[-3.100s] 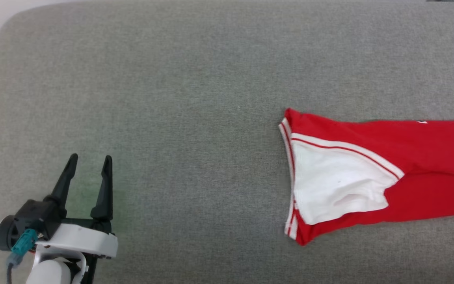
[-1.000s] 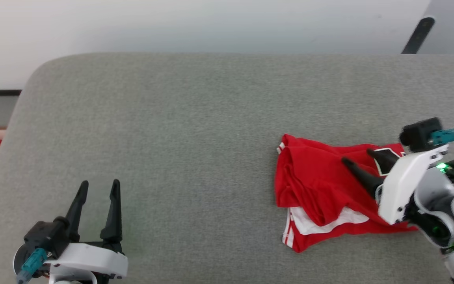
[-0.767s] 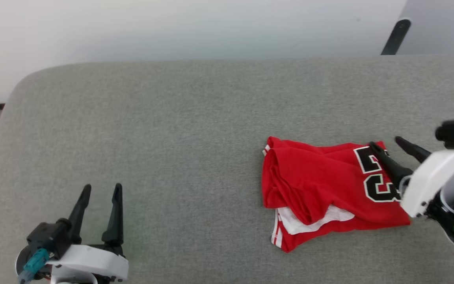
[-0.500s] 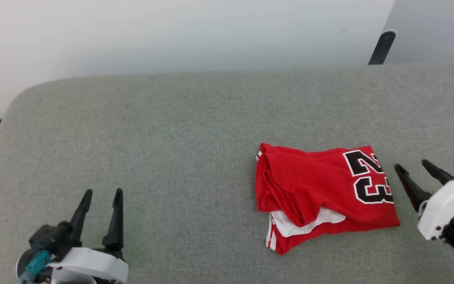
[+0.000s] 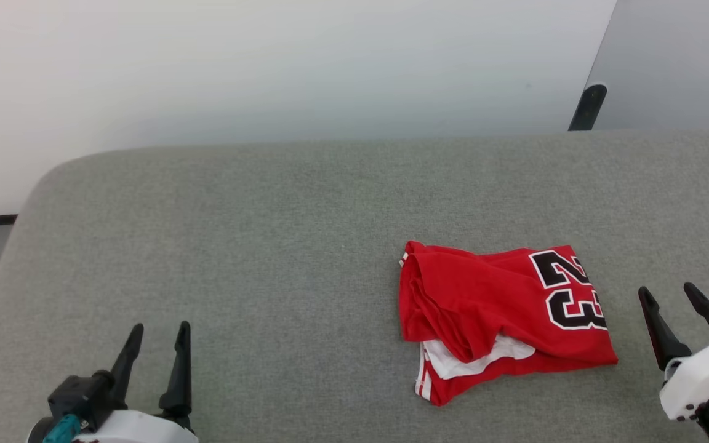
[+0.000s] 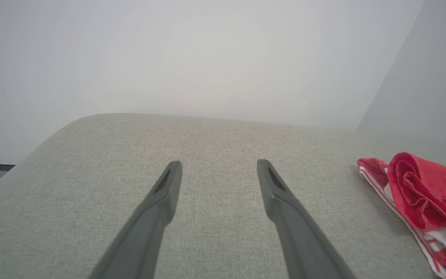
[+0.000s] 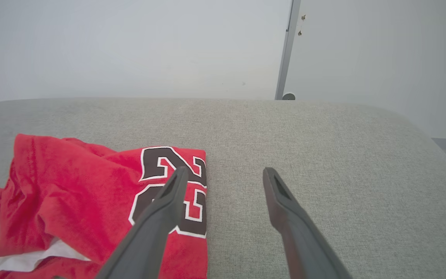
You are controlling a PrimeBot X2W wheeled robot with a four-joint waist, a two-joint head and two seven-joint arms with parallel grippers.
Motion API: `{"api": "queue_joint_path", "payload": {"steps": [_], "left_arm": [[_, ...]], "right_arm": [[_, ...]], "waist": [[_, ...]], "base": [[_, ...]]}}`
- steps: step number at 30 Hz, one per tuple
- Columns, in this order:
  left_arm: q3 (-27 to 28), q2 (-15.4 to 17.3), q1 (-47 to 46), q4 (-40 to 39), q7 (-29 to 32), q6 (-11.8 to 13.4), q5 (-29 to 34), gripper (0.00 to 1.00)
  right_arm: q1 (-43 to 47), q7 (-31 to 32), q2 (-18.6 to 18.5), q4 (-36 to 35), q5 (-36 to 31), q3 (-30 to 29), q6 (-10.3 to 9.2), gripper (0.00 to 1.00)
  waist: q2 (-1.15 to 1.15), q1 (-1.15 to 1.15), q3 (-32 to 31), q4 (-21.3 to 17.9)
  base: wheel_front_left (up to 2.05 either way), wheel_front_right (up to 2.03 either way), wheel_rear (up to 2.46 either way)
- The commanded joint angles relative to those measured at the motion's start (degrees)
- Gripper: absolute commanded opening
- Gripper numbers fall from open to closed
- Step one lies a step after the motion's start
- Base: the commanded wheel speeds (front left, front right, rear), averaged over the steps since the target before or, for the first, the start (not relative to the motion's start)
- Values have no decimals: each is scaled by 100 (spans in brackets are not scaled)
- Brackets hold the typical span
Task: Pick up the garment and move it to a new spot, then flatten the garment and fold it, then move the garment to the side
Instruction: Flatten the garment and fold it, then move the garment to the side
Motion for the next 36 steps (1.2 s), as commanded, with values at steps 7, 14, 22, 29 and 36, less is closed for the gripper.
{"api": "queue_joint_path", "payload": {"steps": [7, 14, 22, 29, 36], "left_arm": [[36, -14, 222, -64, 3, 25, 213, 100], [125, 25, 418, -313, 3, 81, 291, 100], [265, -26, 723, -569, 3, 143, 232, 100], [282, -58, 881, -703, 3, 122, 176, 100], [261, -37, 829, -725, 3, 130, 177, 100]], "right_arm": [[399, -272, 305, -286, -249, -349, -9, 100], [609, -203, 498, -678, -360, -495, -9, 100], [944, -155, 635, -987, -449, -679, -9, 100], [1052, -86, 694, -1115, -429, -775, -9, 100], [998, -41, 688, -1161, -451, -753, -9, 100]], "waist": [[0, 0, -202, 100], [0, 0, -240, 86], [0, 0, -260, 70], [0, 0, -238, 52], [0, 0, -219, 50]], "base": [[0, 0, 0], [0, 0, 0], [0, 0, 0], [0, 0, 0], [0, 0, 0]]}}
